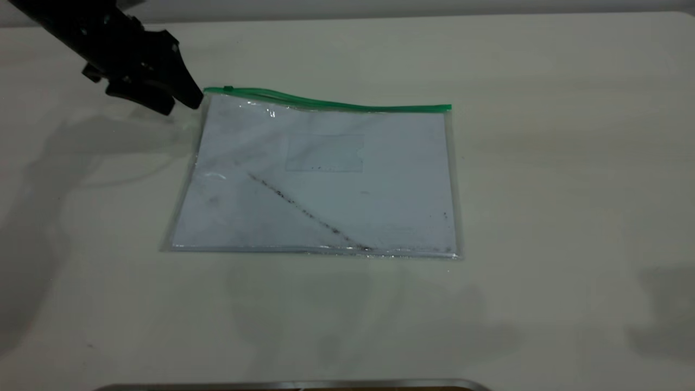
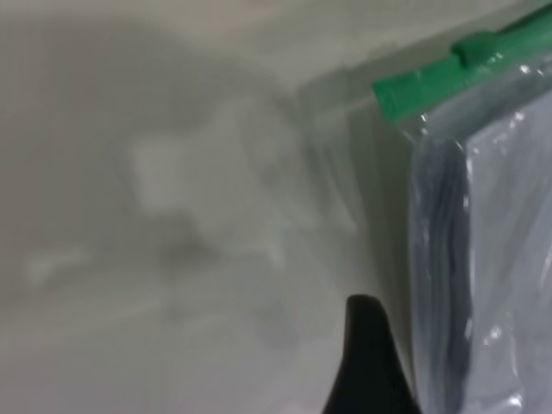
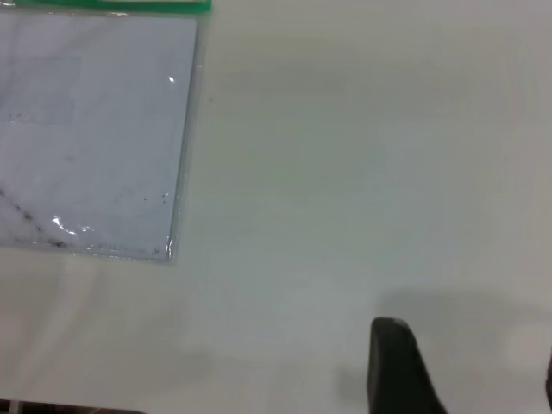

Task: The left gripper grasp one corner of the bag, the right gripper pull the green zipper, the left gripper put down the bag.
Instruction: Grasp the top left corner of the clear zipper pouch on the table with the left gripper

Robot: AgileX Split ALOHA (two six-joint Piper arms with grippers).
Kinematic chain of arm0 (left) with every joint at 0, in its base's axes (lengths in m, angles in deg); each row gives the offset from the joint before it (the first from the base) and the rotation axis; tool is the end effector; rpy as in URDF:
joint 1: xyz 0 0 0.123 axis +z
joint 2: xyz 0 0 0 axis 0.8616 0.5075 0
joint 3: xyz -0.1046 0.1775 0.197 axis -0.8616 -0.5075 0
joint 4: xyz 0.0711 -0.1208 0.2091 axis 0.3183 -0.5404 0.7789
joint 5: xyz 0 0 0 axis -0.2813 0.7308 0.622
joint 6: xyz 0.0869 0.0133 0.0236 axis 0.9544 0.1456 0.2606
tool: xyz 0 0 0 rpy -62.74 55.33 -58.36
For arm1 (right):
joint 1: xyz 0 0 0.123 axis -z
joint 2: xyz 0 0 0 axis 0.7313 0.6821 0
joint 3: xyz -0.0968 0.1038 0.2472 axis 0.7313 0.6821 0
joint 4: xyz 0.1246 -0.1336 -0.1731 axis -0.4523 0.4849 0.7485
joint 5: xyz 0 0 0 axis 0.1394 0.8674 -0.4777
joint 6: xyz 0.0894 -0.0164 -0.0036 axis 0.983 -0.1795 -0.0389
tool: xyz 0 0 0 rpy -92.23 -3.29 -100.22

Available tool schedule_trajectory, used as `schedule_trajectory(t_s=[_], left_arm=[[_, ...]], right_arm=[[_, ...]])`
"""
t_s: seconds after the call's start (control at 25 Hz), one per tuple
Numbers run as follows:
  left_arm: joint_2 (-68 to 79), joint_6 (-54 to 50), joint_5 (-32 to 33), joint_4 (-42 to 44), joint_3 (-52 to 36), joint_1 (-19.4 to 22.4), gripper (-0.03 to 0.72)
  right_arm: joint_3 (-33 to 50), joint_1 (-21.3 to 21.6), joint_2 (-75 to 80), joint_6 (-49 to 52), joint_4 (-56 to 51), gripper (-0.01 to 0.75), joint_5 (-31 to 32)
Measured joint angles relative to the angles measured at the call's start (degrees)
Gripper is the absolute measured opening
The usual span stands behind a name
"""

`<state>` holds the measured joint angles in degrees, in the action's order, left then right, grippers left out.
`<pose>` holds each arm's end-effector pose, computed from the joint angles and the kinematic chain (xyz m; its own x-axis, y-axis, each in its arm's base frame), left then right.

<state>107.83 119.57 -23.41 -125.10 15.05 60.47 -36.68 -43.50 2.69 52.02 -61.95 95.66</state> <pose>0.4750 -0.0327 0.0301 -0.9137 0.1910 -0.3588 0.3231 0.8769 -0.3559 0.1724 0.0054 0.2635 -0.7984 0.0420 -0.6006 -0.0501 0.9895 0.1357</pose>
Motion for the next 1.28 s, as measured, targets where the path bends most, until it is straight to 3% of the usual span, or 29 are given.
schedule_trajectory(t_s=[0.68,0.96,1.12,1.28], left_arm=[[7.07,16.71,-1.21,-14.73,1.66,0.0,0.588],[8.85,20.91,1.49,-20.83,2.1,0.0,0.574],[9.47,23.28,2.89,-23.03,2.1,0.0,0.471],[9.52,24.24,2.95,-23.37,2.1,0.0,0.264]], right_arm=[[0.0,0.0,0.0,0.0,0.0,0.449,-0.11],[0.0,0.0,0.0,-0.05,0.0,0.449,-0.11],[0.0,0.0,0.0,-0.05,0.0,0.449,-0.11],[0.0,0.0,0.0,-0.05,0.0,0.449,-0.11]])
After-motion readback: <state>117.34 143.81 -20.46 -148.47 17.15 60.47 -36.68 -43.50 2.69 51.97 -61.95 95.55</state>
